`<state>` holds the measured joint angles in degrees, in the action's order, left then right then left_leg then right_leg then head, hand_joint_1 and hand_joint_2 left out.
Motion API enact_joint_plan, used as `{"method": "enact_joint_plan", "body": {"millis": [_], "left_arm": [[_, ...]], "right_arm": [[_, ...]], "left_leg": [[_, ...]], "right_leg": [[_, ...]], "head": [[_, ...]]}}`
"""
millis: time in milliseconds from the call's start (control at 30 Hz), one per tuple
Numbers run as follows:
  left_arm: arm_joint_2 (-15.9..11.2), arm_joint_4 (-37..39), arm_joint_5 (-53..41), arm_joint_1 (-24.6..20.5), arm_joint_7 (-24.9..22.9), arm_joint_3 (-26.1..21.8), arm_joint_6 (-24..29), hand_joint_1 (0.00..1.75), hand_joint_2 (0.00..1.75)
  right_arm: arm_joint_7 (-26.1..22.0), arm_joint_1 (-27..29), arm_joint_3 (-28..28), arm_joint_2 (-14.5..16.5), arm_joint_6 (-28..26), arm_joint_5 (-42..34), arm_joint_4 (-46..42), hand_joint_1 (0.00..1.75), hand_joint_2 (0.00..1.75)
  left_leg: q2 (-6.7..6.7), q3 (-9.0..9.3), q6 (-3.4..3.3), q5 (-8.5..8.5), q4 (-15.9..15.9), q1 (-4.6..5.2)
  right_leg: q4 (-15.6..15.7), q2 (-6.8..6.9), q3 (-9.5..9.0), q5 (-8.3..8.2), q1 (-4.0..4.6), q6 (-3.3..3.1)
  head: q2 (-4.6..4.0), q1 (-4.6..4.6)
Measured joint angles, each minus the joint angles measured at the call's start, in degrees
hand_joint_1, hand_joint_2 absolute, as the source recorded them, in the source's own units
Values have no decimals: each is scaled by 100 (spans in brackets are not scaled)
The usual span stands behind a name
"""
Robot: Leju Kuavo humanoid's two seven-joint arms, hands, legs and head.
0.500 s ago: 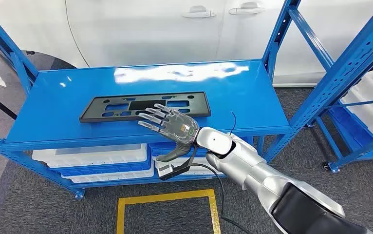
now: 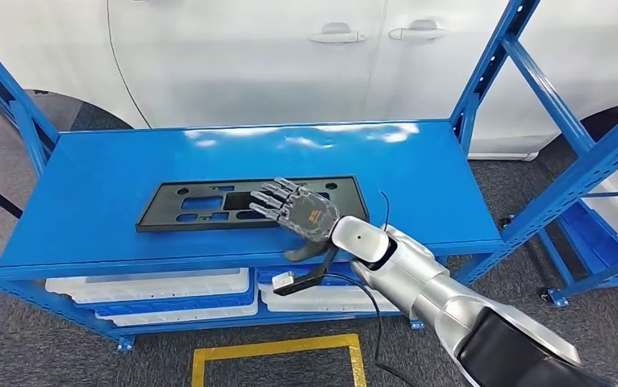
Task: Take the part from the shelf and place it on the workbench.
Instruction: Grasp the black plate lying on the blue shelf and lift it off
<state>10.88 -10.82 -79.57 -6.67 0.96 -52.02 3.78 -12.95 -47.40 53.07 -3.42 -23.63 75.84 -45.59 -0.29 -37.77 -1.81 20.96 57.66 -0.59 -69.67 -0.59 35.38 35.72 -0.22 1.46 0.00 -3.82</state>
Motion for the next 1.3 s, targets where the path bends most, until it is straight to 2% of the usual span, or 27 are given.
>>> {"method": "enact_joint_plan", "body": {"millis": [33,67,100,167,200,233,300,367,400,433,533,567,600,633,667,733,767,900,967,1033,1067,1100,1133,1200,1233,1267,1300], "left_arm": [[-1,0,1,0,1,2,-1,0,0],[-1,0,1,4,1,3,-3,0,0],[-2,0,1,8,1,4,-8,0,0],[0,0,3,13,1,7,-22,0,0],[3,0,9,11,1,8,-28,0,0],[5,0,16,8,2,9,-33,0,0],[9,0,32,8,7,9,-36,0,0],[9,0,36,11,18,9,-38,0,0],[8,0,38,11,22,9,-41,0,0],[8,0,40,12,26,9,-45,0,0],[7,0,52,26,27,8,-52,0,0],[7,0,63,30,27,8,-51,0,0],[6,0,79,32,27,7,-45,0,0],[5,0,97,33,29,5,-37,0,0],[3,0,115,32,33,5,-28,0,0],[2,0,141,26,45,3,-9,0,0],[2,0,148,26,51,2,-3,0,0],[2,0,155,35,58,-2,17,0,0],[3,0,163,27,58,-2,17,0,0],[2,0,178,28,51,-3,18,0,0],[1,0,188,31,47,-4,20,0,0],[1,0,199,33,44,-4,23,0,0],[1,0,210,33,45,-4,28,0,0],[3,0,222,31,52,-4,36,0,0],[4,0,224,29,57,-4,37,0,0],[6,0,224,28,62,-4,37,0,0],[7,0,224,27,64,-4,37,0,0]], "right_arm": [[8,12,0,-8,10,18,31,0,175],[9,23,0,-14,12,28,60,0,175],[19,29,0,-20,16,39,84,0,175],[89,16,0,-29,58,113,131,0,175],[155,-2,0,-30,103,191,171,0,175],[224,-20,0,-28,155,281,219,0,175],[376,-74,0,-21,255,465,350,0,175],[499,-152,0,-5,320,595,495,0,175],[537,-200,0,5,344,632,582,0,175],[559,-242,0,20,356,648,672,43,175],[554,-309,0,58,369,622,913,173,175],[529,-317,0,69,367,613,974,175,175],[500,-324,0,81,364,608,1027,175,175],[467,-335,0,95,358,603,1076,175,175],[429,-352,0,111,348,598,1119,175,175],[357,-398,0,149,311,575,1199,175,175],[324,-419,0,166,290,560,1232,175,175],[254,-493,0,208,203,508,1327,175,175],[202,-535,2,219,142,474,1362,175,175],[133,-554,11,232,76,433,1403,175,175],[102,-554,18,236,48,414,1421,175,175],[77,-556,26,243,26,394,1436,175,175],[45,-562,32,250,11,359,1448,175,175],[-94,-585,36,274,33,143,1459,175,175],[-244,-593,27,291,91,-73,1457,175,175],[-411,-598,10,309,160,-308,1455,175,175],[-563,-597,-11,325,232,-522,1451,175,175]], "left_leg": [[-3,10,-3,24,4,1],[-8,27,0,50,11,1],[-14,51,7,79,21,1],[-21,113,35,143,43,1],[-21,131,58,171,57,11],[-21,140,83,188,63,19],[-19,150,138,201,56,32],[-16,171,197,234,64,37],[-13,138,226,319,172,35],[-10,49,253,462,397,32],[-5,-436,311,976,1497,5],[-5,-527,321,1014,1696,0],[-5,-509,324,945,1675,-3],[-4,-370,320,775,1407,-5],[-2,-155,308,569,990,-7],[-3,216,256,339,273,8],[-6,293,225,317,115,17],[-9,330,90,299,12,14],[-3,347,43,275,-31,-3],[1,344,28,274,-31,-2],[1,344,27,278,-28,-1],[-2,346,29,282,-23,-1],[-5,349,34,287,-17,-1],[-12,357,62,306,2,4],[-13,355,84,317,13,14],[-14,352,110,325,21,23],[-13,349,138,329,22,31]], "right_leg": [[-321,2,227,64,-13,18],[-447,5,368,5,-23,26],[-341,10,394,-174,-31,25],[398,24,176,-708,-36,-7],[765,29,45,-899,-23,-35],[1012,31,-44,-1008,-10,-62],[1132,27,-88,-1023,20,-114],[1169,27,-124,-1034,-6,-173],[1195,36,-151,-1042,-23,-210],[1218,44,-176,-1049,-39,-241],[1222,57,-198,-1040,-29,-282],[1219,56,-202,-1036,-25,-284],[1216,55,-209,-1031,-23,-282],[1211,52,-221,-1023,-22,-276],[1203,47,-232,-1011,-22,-263],[1175,34,-230,-985,-1,-219],[1165,29,-223,-978,6,-193],[1106,26,-201,-908,-13,-59],[618,29,27,-625,-39,-3],[-172,33,432,-302,-53,29],[-426,34,574,-256,-57,36],[-472,35,620,-317,-57,36],[-310,36,564,-470,-57,28],[485,39,209,-878,-52,-8],[831,40,53,-1008,-40,-37],[1067,41,-52,-1076,-26,-67],[1144,40,-83,-1073,-10,-96]], "head": [[0,1],[0,1],[0,1],[0,2],[0,2],[0,1],[0,1],[0,0],[0,0],[0,0],[0,-1],[0,-1],[0,-1],[0,-1],[0,-1],[0,-1],[0,0],[0,-1],[0,-1],[0,-1],[0,-1],[0,-1],[0,-1],[0,-1],[0,-1],[0,-1],[0,-1]]}}
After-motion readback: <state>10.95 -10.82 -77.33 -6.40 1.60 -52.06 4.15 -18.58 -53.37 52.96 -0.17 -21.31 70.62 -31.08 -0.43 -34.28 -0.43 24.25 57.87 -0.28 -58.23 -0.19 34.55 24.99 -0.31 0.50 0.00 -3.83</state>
